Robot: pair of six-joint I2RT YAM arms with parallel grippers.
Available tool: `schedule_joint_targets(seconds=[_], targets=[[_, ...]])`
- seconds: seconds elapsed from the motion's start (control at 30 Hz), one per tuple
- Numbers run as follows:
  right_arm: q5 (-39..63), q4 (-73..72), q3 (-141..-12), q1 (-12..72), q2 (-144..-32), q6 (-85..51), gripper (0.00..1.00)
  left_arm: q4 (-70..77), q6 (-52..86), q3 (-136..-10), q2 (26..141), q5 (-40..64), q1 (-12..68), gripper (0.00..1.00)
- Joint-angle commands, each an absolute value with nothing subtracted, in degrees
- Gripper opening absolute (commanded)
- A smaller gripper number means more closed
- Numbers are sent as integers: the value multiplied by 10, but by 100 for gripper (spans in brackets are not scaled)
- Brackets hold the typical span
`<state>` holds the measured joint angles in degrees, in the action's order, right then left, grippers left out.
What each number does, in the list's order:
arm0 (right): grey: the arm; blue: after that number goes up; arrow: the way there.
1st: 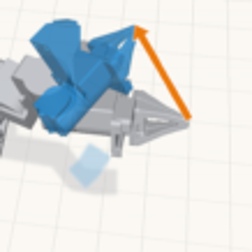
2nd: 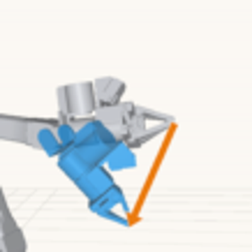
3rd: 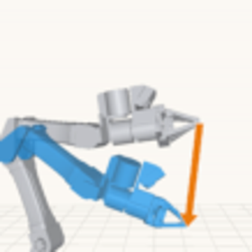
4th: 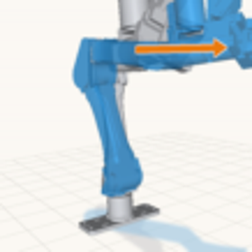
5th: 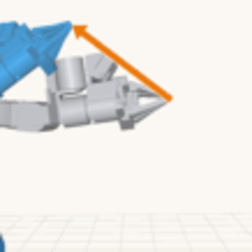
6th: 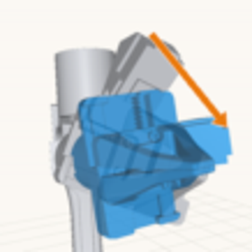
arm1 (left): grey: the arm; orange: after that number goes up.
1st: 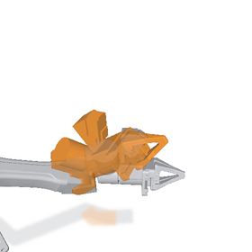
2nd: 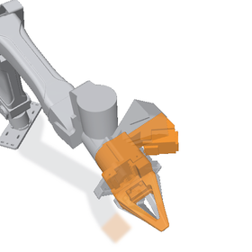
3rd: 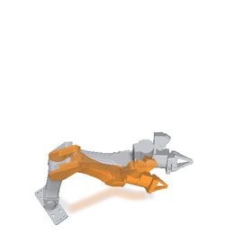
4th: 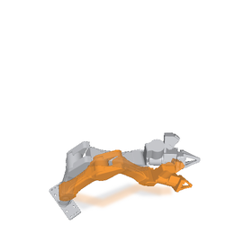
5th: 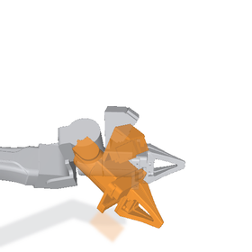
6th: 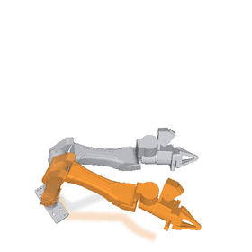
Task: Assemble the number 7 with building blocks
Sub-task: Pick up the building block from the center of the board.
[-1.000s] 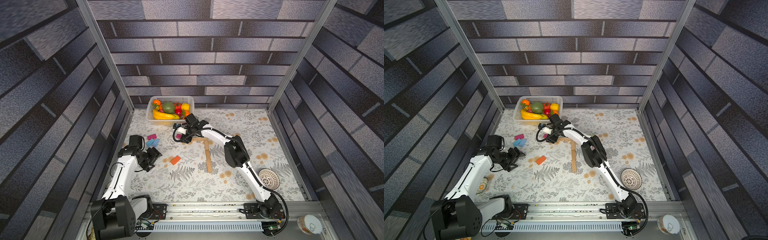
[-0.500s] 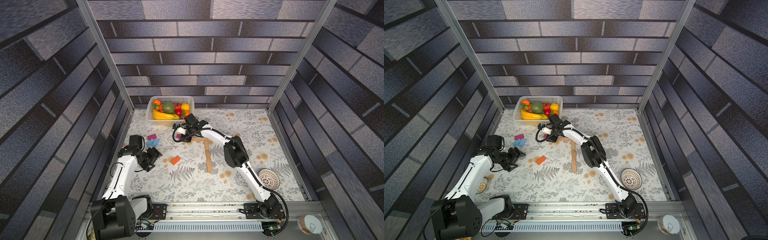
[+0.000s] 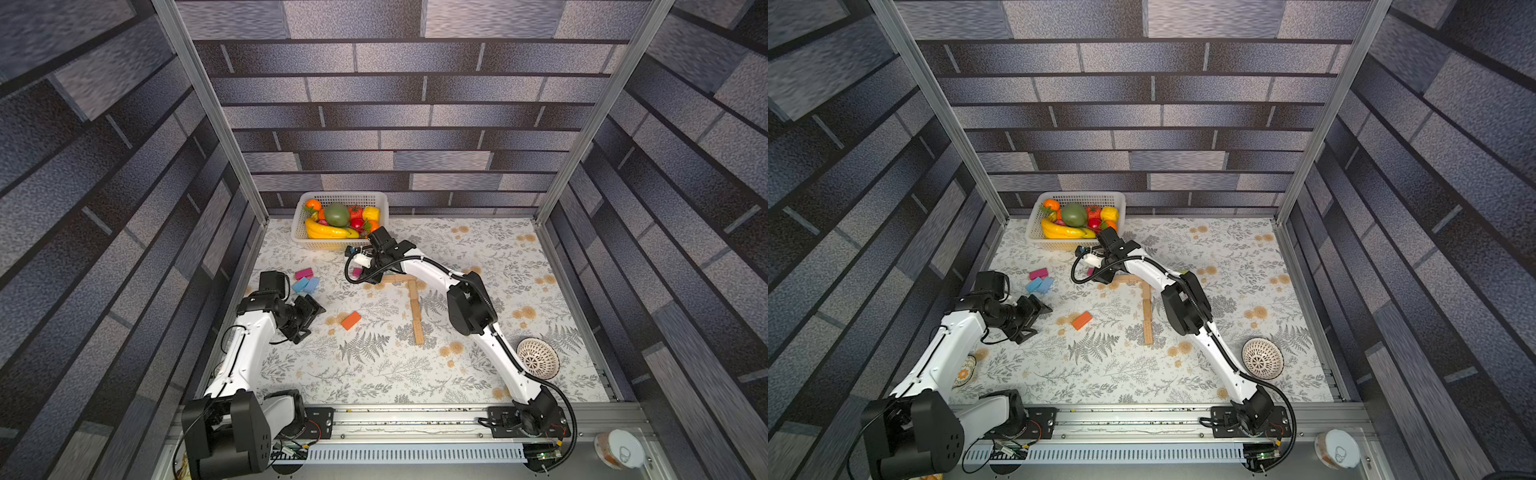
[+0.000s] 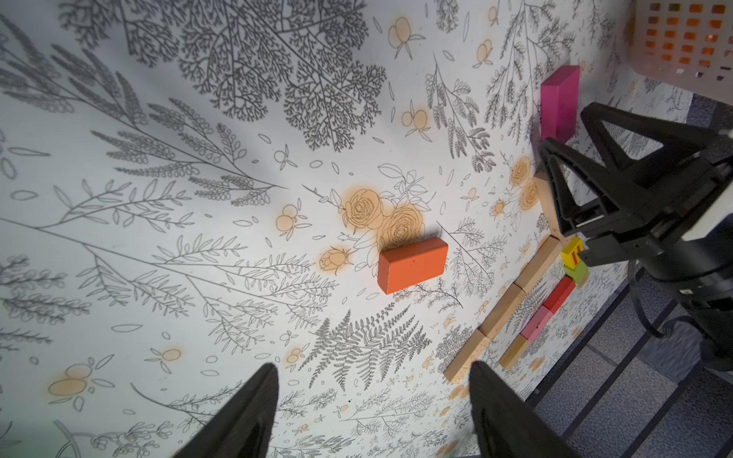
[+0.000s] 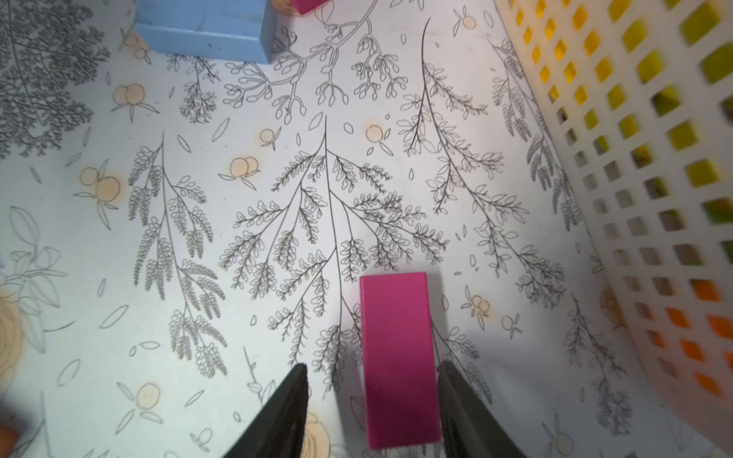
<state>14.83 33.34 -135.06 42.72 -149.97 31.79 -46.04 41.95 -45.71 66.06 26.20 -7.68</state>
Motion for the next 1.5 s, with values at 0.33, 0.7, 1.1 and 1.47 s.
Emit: schedule_joint_targets(seconds=[0.33, 0.7, 1.1, 1.47], targets=[[82, 118, -1120, 416, -1169, 113, 73, -450, 521, -685, 891, 223, 25, 76], [42, 101, -844, 413, -894, -8, 75, -357, 786, -840, 1103, 184, 90, 73], [24, 114, -759, 401, -824, 61, 76, -454, 821, -970, 1210, 142, 112, 71], [59, 95, -738, 381, -816, 52, 76, -453, 872, -962, 1242, 122, 138, 69]])
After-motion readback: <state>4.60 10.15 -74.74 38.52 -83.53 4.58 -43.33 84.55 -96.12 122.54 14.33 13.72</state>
